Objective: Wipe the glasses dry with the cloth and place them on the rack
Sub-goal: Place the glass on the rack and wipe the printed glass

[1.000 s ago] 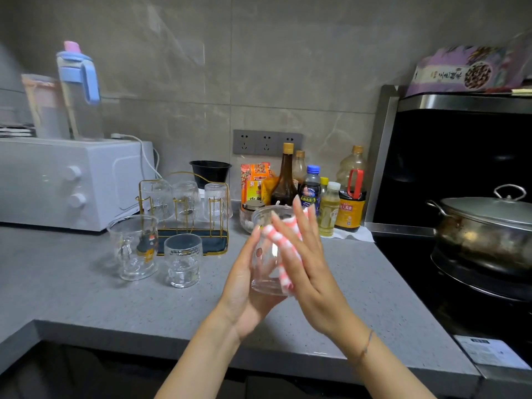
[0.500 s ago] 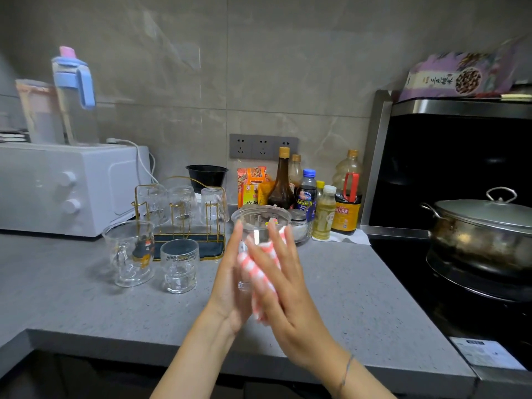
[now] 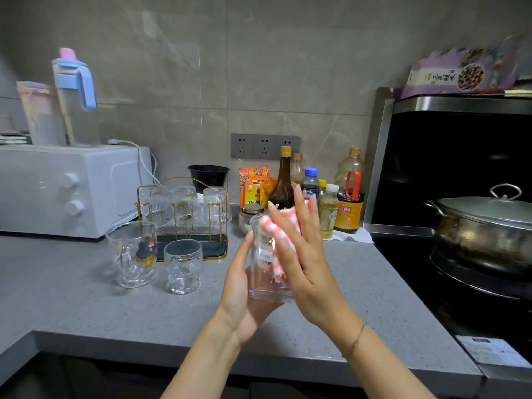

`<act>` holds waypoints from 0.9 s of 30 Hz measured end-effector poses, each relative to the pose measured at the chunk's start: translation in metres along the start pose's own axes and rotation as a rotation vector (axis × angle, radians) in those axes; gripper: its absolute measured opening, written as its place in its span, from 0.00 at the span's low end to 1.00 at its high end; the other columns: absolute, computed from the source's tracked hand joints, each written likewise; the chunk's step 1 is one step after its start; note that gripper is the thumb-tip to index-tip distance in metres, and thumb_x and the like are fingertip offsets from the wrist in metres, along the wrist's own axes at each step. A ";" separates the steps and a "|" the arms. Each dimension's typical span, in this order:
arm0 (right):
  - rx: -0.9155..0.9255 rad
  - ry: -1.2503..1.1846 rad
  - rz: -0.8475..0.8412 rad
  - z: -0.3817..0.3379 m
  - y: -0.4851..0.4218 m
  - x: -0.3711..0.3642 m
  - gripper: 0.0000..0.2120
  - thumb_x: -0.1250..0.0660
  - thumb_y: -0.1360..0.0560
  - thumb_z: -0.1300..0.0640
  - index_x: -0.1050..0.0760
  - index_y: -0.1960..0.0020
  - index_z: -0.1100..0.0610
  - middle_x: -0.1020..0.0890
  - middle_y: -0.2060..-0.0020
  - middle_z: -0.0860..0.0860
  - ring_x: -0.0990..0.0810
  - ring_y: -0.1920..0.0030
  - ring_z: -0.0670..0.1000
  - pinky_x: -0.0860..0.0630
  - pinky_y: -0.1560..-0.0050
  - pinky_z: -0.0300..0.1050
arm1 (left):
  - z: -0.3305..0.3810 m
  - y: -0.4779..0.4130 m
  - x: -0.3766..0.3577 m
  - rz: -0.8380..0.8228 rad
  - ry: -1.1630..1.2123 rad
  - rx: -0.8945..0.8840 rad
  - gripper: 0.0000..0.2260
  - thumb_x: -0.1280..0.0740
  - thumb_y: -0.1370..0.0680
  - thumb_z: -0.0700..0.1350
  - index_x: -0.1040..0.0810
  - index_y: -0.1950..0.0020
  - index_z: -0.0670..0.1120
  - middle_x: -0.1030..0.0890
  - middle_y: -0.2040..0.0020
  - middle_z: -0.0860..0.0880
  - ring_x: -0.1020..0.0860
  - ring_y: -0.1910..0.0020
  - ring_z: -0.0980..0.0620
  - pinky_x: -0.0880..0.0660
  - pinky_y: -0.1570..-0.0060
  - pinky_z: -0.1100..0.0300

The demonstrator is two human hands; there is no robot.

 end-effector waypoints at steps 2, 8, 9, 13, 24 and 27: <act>0.026 0.021 -0.010 -0.005 0.001 -0.005 0.23 0.52 0.18 0.45 0.38 0.26 0.47 0.54 0.23 0.40 0.62 0.23 0.48 0.58 0.24 0.52 | 0.004 0.001 -0.001 -0.001 0.018 -0.019 0.27 0.42 0.22 0.64 0.21 0.34 0.47 0.20 0.36 0.43 0.21 0.38 0.45 0.26 0.40 0.49; 0.009 -0.104 -0.111 -0.011 0.024 -0.021 0.22 0.52 0.18 0.45 0.38 0.26 0.45 0.52 0.23 0.38 0.62 0.23 0.47 0.60 0.26 0.36 | 0.009 0.000 0.001 0.001 0.013 -0.058 0.24 0.39 0.26 0.62 0.14 0.48 0.46 0.16 0.45 0.45 0.17 0.49 0.49 0.23 0.46 0.54; 0.023 -0.106 -0.133 -0.013 0.031 -0.025 0.21 0.52 0.18 0.46 0.38 0.26 0.45 0.52 0.23 0.38 0.61 0.23 0.47 0.59 0.25 0.37 | 0.009 0.000 0.001 -0.013 0.030 -0.052 0.25 0.40 0.26 0.63 0.14 0.49 0.45 0.16 0.48 0.45 0.16 0.52 0.49 0.21 0.50 0.56; 0.065 -0.075 -0.211 -0.014 0.049 -0.031 0.21 0.52 0.18 0.46 0.36 0.27 0.46 0.50 0.22 0.42 0.60 0.22 0.49 0.57 0.24 0.44 | 0.002 -0.003 0.010 -0.012 0.062 -0.012 0.29 0.37 0.31 0.67 0.14 0.51 0.44 0.17 0.54 0.45 0.19 0.54 0.48 0.26 0.45 0.53; -0.040 -0.156 -0.019 0.005 0.004 -0.002 0.20 0.50 0.19 0.44 0.36 0.28 0.41 0.52 0.23 0.37 0.60 0.23 0.44 0.55 0.26 0.48 | -0.003 0.003 0.000 0.006 -0.043 0.012 0.28 0.37 0.23 0.64 0.24 0.32 0.47 0.22 0.34 0.42 0.25 0.37 0.45 0.33 0.34 0.47; -0.099 -0.239 0.052 0.008 -0.003 0.004 0.18 0.48 0.18 0.47 0.27 0.34 0.48 0.38 0.26 0.41 0.45 0.24 0.46 0.43 0.25 0.52 | -0.009 0.003 0.003 0.011 0.023 0.035 0.29 0.37 0.24 0.65 0.22 0.34 0.44 0.21 0.37 0.42 0.22 0.42 0.45 0.32 0.34 0.47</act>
Point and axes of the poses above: each hand's wrist, its own y-axis away from the middle knuckle, its own x-axis out of the back of the hand, z = x × y, the point moved 9 cm from there along -y, towards the middle knuckle
